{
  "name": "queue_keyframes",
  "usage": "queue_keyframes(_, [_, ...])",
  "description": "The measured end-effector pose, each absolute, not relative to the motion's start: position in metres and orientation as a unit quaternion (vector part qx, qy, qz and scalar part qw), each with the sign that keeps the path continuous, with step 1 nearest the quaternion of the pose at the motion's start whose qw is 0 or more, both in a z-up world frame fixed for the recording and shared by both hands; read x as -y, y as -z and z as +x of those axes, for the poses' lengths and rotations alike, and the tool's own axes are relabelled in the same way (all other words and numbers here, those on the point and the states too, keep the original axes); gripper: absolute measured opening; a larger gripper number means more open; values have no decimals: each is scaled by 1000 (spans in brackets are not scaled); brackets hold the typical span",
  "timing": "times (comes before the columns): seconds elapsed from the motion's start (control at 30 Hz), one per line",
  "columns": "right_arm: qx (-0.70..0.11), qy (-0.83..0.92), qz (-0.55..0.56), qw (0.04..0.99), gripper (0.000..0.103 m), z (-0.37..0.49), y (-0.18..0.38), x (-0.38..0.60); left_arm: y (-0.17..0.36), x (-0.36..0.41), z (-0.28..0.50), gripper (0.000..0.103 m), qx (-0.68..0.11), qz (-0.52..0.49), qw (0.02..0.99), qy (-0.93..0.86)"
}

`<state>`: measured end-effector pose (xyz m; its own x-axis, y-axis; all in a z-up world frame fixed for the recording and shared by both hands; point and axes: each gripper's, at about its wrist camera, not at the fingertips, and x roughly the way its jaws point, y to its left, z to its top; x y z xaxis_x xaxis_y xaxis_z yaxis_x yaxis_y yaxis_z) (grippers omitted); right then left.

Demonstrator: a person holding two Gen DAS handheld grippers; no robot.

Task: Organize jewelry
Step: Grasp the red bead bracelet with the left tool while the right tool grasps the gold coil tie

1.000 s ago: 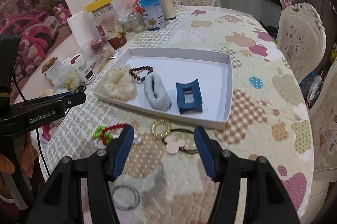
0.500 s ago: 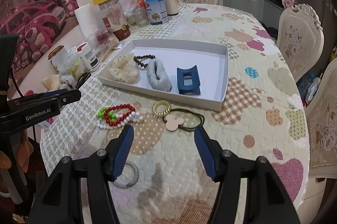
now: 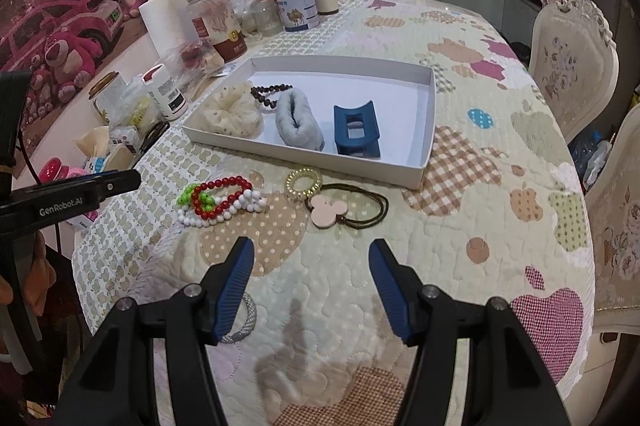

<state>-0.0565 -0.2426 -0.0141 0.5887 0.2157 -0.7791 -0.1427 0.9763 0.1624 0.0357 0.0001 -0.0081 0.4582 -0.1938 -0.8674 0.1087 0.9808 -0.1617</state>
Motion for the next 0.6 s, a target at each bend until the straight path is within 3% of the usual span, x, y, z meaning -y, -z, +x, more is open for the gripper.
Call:
queue_keyframes(0.5, [-453, -110, 59, 883, 62, -30, 36, 248, 45, 12, 88, 33, -570, -56, 810, 129])
queue_keyframes(0.6, [-446, -120, 53, 885, 53, -14, 34, 243, 51, 24, 100, 33, -575, -42, 805, 139])
